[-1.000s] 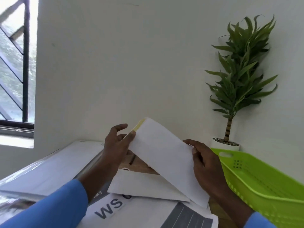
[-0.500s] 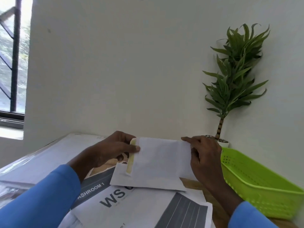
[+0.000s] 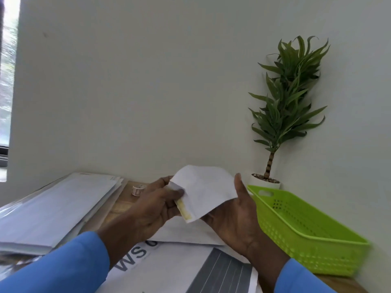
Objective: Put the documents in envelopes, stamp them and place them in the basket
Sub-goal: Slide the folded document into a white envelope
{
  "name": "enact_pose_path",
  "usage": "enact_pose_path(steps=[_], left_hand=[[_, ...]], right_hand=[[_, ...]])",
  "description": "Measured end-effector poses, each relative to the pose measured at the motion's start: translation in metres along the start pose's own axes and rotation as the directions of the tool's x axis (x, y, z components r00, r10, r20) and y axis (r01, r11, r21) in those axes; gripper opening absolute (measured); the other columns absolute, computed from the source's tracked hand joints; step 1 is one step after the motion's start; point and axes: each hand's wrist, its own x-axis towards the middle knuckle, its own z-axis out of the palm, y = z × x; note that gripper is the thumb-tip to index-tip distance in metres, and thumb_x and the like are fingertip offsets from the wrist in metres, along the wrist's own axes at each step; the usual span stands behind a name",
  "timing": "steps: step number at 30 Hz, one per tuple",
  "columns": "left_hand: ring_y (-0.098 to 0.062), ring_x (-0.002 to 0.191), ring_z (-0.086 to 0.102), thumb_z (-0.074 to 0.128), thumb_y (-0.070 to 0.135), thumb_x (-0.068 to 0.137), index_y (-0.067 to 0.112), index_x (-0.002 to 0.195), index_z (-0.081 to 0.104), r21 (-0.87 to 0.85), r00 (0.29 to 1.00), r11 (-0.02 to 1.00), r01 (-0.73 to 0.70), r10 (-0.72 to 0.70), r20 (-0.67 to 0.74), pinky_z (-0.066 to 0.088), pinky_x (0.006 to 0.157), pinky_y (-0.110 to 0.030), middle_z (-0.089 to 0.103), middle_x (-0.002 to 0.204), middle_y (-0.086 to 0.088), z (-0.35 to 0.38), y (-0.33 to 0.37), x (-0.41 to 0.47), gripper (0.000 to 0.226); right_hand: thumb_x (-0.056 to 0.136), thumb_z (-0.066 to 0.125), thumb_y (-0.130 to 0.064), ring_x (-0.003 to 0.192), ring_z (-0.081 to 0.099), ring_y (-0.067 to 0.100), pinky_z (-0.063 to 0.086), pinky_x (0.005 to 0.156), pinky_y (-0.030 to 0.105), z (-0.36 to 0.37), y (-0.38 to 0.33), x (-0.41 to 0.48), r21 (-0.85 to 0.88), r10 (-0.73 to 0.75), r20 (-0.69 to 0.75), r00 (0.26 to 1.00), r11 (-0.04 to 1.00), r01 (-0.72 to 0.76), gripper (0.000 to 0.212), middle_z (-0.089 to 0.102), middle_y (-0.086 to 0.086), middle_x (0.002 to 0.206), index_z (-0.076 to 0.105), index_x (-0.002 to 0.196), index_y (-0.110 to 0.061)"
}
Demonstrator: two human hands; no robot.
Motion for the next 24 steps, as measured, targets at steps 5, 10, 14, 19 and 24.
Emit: enact_pose_path(steps=[5,10,14,19,24], left_hand=[[-0.025,0.074,0.078,0.049,-0.013,0.097,0.002,0.12,0.062,0.108,0.985,0.982,0.155,-0.161,0.056,0.062,0.054,-0.031,0.077,0.105,-0.02,0.017,-0.015,-0.007,0.031],[-0.017,0.05,0.063,0.041,-0.008,0.101,0.003,0.131,0.057,0.171,0.942,0.936,0.308,-0.326,0.085,0.049,0.035,-0.021,0.075,0.089,-0.019,0.021,-0.017,-0.012,0.035],[-0.016,0.047,0.061,0.033,-0.009,0.094,0.004,0.124,0.062,0.177,0.932,0.928,0.328,-0.349,0.1,0.043,0.036,-0.02,0.073,0.079,-0.013,0.019,-0.012,-0.011,0.044],[-0.016,0.046,0.065,0.039,-0.009,0.1,0.006,0.127,0.061,0.181,0.968,0.956,0.231,-0.245,0.06,0.049,0.037,-0.02,0.076,0.085,-0.017,0.022,-0.011,-0.013,0.038],[-0.016,0.05,0.058,0.046,-0.001,0.104,0.007,0.132,0.058,0.2,0.985,0.964,0.175,-0.173,-0.027,0.048,0.036,-0.021,0.072,0.08,-0.016,0.014,-0.011,-0.008,0.031]], right_hand=[[0.085,0.064,-0.06,0.134,0.047,0.044,0.028,0.118,0.059,-0.017,-0.023,0.007,0.234,-0.143,-0.063,0.988,0.96,0.154,0.083,0.049,0.026,0.142,0.05,0.143,-0.003],[0.075,0.072,-0.056,0.127,0.047,0.048,0.028,0.115,0.064,-0.021,-0.035,0.005,0.273,-0.137,-0.033,0.99,0.952,0.141,0.071,0.045,0.024,0.13,0.052,0.126,-0.01],[0.075,0.073,-0.047,0.134,0.048,0.052,0.038,0.108,0.07,-0.013,-0.046,0.006,0.263,-0.285,-0.103,0.953,0.916,0.302,0.066,0.052,0.022,0.129,0.057,0.129,-0.012],[0.066,0.081,-0.044,0.12,0.061,0.045,0.044,0.102,0.069,-0.005,-0.062,0.014,0.149,-0.382,-0.112,0.917,0.906,0.396,0.073,0.064,0.019,0.108,0.058,0.13,-0.018],[0.047,0.095,-0.045,0.123,0.058,0.044,0.046,0.102,0.067,0.012,-0.041,0.033,0.149,-0.28,-0.162,0.946,0.941,0.304,0.097,0.057,0.019,0.113,0.057,0.131,-0.015]])
